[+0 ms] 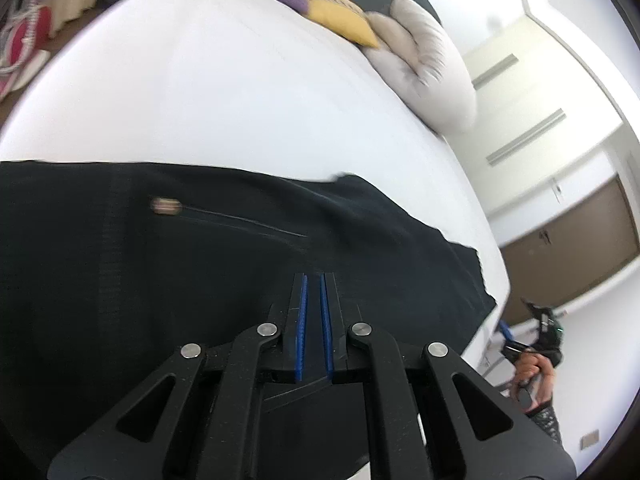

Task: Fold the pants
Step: 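Open the right gripper off the jeans while the left gripper keeps holding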

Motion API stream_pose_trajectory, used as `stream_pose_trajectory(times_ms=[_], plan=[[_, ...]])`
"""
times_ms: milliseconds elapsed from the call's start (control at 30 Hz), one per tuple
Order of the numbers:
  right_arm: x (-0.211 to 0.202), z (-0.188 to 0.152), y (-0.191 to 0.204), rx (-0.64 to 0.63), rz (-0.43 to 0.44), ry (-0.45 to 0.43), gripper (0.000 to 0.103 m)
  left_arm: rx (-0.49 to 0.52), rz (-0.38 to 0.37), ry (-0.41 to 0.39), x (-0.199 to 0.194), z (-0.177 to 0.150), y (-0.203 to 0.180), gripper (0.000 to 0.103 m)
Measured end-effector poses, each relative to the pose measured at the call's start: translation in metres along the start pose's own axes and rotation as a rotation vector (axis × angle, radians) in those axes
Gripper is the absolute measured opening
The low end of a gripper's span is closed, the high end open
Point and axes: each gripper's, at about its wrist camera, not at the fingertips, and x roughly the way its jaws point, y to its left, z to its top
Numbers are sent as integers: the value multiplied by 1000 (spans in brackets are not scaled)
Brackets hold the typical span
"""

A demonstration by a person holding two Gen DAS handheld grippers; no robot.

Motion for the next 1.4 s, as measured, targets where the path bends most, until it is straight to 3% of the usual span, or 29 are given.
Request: stream_pose_trajectory(times_ms=[167, 233, 600, 733, 800, 867, 933, 1000, 1200, 1400], plan=[[32, 8, -22, 80, -40, 60, 66, -25, -12, 85, 50, 4, -18, 6], [46, 7, -30, 111, -42, 77, 61, -19, 16, 125, 66, -2, -16, 6], [63, 38, -39, 120, 5, 59, 56, -45, -14, 119, 77, -11, 3, 6], [75, 42, -36, 99, -10, 66, 49, -51, -23, 116, 74, -19, 7, 6], [76, 42, -35, 76, -23, 72, 42, -46, -19, 115, 75, -16, 3, 6], [76, 42, -41, 85, -43, 75, 18, -46, -20, 115, 74, -12, 2, 6], [77, 42, -53, 121, -39, 83, 9, -46, -22, 115, 72, -12, 3, 6], [74, 42, -57, 126, -20, 83, 7, -44, -21, 115, 73, -11, 2, 6], [69, 39, -45, 51, -72, 69, 8, -41, -21, 115, 72, -10, 1, 6], [62, 26, -4, -102, -120, 47, 6, -56, -33, 111, 71, -9, 4, 6]])
